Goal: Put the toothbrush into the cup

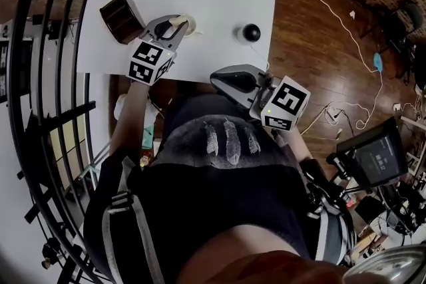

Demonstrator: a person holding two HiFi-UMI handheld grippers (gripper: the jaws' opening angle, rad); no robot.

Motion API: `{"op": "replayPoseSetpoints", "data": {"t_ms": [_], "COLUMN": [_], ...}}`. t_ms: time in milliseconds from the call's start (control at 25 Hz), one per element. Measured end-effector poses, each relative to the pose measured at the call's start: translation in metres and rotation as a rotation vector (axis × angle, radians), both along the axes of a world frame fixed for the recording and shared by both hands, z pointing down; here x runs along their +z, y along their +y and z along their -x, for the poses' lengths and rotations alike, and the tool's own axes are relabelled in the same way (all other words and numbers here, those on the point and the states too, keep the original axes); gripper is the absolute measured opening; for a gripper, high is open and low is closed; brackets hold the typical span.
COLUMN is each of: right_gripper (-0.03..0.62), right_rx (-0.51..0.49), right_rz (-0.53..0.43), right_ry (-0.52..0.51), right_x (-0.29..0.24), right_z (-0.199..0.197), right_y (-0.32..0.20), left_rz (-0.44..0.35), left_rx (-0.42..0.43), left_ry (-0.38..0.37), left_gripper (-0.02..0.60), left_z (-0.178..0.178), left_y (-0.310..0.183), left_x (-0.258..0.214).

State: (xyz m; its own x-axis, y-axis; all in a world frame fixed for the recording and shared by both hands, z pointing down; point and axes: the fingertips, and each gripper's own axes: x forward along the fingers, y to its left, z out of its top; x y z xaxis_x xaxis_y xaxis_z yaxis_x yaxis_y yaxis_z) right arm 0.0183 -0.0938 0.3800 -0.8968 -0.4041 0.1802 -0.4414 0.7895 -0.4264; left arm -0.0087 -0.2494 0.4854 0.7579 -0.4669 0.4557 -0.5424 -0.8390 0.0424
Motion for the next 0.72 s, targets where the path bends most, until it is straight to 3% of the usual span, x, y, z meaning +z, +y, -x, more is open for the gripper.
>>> {"op": "replayPoseSetpoints", "data": {"t_ms": [160,400,720], "right_gripper": [-0.006,-0.006,-0.006], "right_rx": [-0.003,-0.016,-0.049], "right_rz": [-0.006,-0.019,-0.043], "right_ry": [-0.006,-0.021,-0.049], "right_x": [-0.002,-0.001,-0.002], "right_z": [0.000,0.001,0.006], "right_y": [0.000,0.000,0.002], "left_rz": [0.009,0.034,-0.012], "left_rx": [-0.024,-0.070,-0.116], "left_ry": [-0.013,-0.038,-0.046], "left_gripper": [0.070,0.217,0.220], "left_z": [0.004,0.013,0.029], "left_y": [-0.004,-0.008,-0.005], "left_x": [0.003,0.009,-0.005]}}
